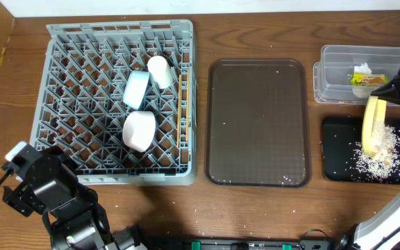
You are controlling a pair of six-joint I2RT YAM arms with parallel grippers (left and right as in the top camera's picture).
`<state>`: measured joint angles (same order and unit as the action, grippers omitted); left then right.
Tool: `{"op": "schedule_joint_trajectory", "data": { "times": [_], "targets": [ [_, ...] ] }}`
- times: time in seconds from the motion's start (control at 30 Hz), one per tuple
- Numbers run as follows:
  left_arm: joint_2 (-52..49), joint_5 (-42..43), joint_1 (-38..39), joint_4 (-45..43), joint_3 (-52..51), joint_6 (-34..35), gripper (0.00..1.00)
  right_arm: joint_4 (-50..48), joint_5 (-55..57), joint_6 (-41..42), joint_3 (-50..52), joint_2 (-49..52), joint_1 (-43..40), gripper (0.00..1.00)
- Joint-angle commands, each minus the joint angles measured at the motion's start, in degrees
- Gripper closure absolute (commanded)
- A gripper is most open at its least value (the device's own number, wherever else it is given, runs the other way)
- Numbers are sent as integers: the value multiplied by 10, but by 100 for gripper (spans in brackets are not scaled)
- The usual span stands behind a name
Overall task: Sort waste into correct bins and load items into the dishwasher
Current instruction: 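Tilt the yellow plate to dump rice scraps onto the black tray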
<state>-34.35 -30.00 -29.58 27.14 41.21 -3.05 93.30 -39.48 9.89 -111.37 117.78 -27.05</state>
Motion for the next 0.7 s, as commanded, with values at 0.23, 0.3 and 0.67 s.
{"op": "schedule_joint_trajectory", "data": {
  "times": [0.23,0.3,0.67],
  "targets": [
    [1,-7,-2,1,13,-4,6,10,-30,-45,7,-14,-19,99],
    [1,-7,-2,1,13,-3,6,10,-28,-40,7,-14,-19,99],
    [1,-7,-2,1,13,-4,6,20,-70,-78,9,-14,-21,99]
  ]
}}
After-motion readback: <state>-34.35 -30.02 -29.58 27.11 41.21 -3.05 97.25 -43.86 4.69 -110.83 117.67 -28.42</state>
